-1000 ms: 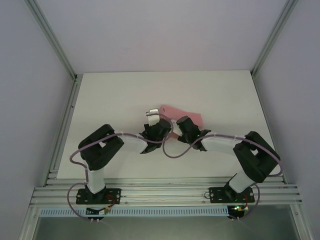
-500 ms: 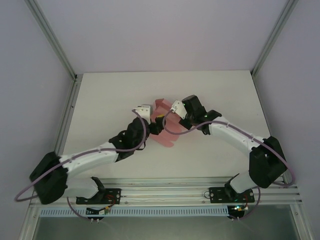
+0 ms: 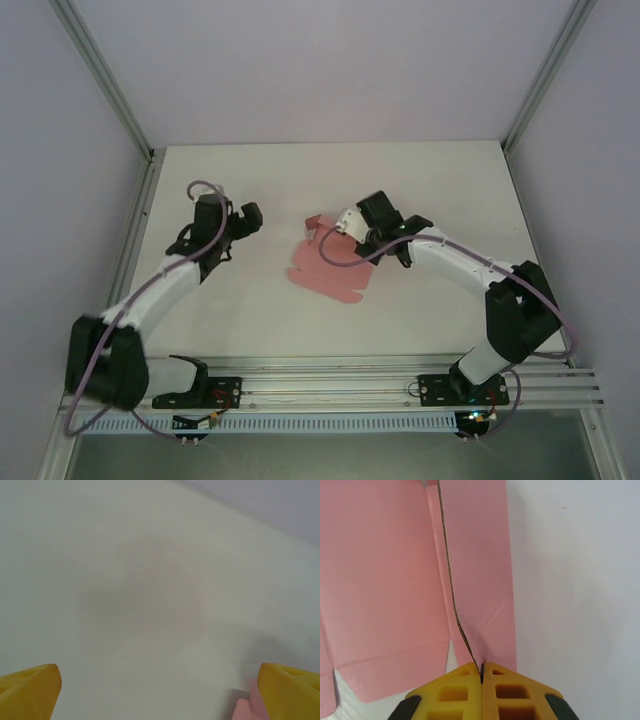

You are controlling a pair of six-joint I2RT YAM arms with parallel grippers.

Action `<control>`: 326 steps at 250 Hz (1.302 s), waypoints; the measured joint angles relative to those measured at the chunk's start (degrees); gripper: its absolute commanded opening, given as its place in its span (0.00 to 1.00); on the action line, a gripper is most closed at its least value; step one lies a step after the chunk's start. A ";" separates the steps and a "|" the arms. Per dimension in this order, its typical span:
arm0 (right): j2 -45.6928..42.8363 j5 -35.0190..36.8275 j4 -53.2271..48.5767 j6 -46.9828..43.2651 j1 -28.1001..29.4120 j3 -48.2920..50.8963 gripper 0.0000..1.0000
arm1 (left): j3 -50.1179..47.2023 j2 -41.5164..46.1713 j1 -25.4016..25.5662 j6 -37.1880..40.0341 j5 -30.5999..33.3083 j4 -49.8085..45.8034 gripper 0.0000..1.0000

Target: Assemble paper box

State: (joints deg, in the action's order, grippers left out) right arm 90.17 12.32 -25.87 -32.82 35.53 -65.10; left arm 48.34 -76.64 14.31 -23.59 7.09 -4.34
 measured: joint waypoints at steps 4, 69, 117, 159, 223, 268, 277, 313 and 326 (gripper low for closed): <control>0.37 -0.02 -0.28 -0.33 -0.22 -0.66 0.00 | 0.39 -1.68 -0.44 0.00 -1.33 0.02 1.00; 7.76 -6.34 -9.77 -4.57 -7.56 -14.56 0.00 | 7.39 -18.05 -1.29 0.70 -16.70 1.77 1.00; 12.94 -9.60 -13.90 -10.45 -10.34 -20.13 0.00 | 14.75 -23.80 -1.29 2.36 -22.86 4.04 1.00; 18.25 -8.68 -12.52 -15.72 -11.96 -24.22 0.00 | 23.12 -29.86 -1.27 5.31 -24.39 1.44 0.97; 18.08 -4.85 7.19 -24.48 -11.85 -12.76 0.00 | 20.90 -32.06 -0.90 8.39 -28.22 1.66 0.92; 16.26 -2.60 21.64 -29.03 -9.46 -2.27 0.00 | 20.57 -33.94 -0.02 10.93 -30.93 1.75 0.76; 16.26 -1.99 23.69 -29.38 -9.09 -1.84 0.00 | 20.57 -34.47 0.48 11.37 -31.85 1.99 0.74; 16.00 -0.17 30.60 -29.92 -8.02 -0.96 0.00 | 18.16 -35.23 2.25 11.61 -39.15 8.63 0.72; 15.80 0.22 31.71 -30.18 -7.89 -0.59 0.00 | 15.74 -35.15 2.54 10.84 -41.83 13.35 0.68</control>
State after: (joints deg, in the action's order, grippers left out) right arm 105.97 12.53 5.85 -63.00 27.64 -65.69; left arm 64.07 -111.79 16.84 -12.75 -34.74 9.02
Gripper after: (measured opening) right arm 0.044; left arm 0.722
